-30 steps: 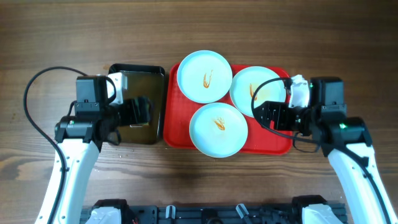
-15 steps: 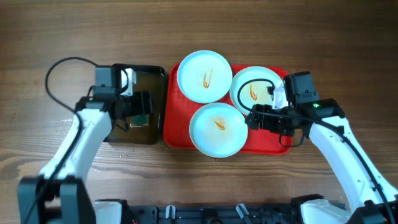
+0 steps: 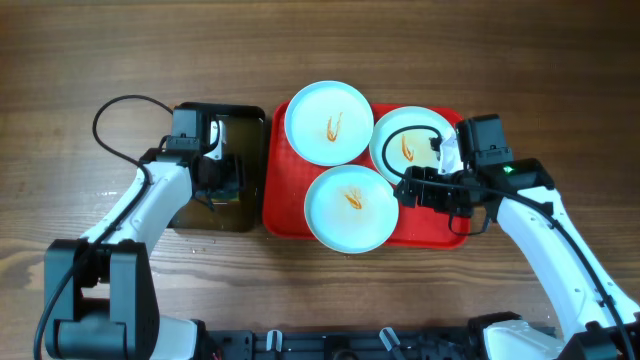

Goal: Clean dirty plates on tray and stack at the side

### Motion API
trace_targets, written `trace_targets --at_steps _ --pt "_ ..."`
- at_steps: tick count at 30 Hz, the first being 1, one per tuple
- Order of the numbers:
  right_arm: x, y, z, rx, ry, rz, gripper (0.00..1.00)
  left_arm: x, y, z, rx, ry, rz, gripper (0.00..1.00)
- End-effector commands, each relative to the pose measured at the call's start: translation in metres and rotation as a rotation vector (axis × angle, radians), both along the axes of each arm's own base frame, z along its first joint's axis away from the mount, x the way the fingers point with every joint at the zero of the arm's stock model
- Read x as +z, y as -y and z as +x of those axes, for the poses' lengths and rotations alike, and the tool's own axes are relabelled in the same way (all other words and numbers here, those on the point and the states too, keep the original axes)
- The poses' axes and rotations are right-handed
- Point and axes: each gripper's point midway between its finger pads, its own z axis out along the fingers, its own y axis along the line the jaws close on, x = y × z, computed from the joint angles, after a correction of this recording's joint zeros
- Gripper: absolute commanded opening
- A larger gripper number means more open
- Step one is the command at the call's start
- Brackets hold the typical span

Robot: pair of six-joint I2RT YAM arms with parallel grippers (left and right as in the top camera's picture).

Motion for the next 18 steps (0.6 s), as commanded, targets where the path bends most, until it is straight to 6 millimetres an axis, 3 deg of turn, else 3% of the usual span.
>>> trace_targets --at_steps 1,9,13,15,18 --pt "-0.004 0.001 0.0 -0.01 -0.011 -0.016 0.84 -0.001 -0.001 0.003 0.002 0.0 0.015 0.67" --pt "-0.005 0.001 -0.001 -0.021 -0.019 -0.014 0.84 -0.015 -0.001 -0.001 0.002 -0.04 0.018 0.64" --pt "-0.005 0.002 -0.003 -0.023 -0.028 -0.015 0.84 -0.023 -0.001 -0.003 0.002 -0.064 0.02 0.45" --pt "-0.005 0.002 -0.003 -0.023 -0.027 -0.015 0.84 -0.023 -0.001 -0.003 0.002 -0.063 0.02 0.25" --pt "-0.005 0.002 -0.002 -0.024 -0.027 -0.015 0.84 -0.023 -0.001 -0.003 0.001 -0.063 0.019 0.04"
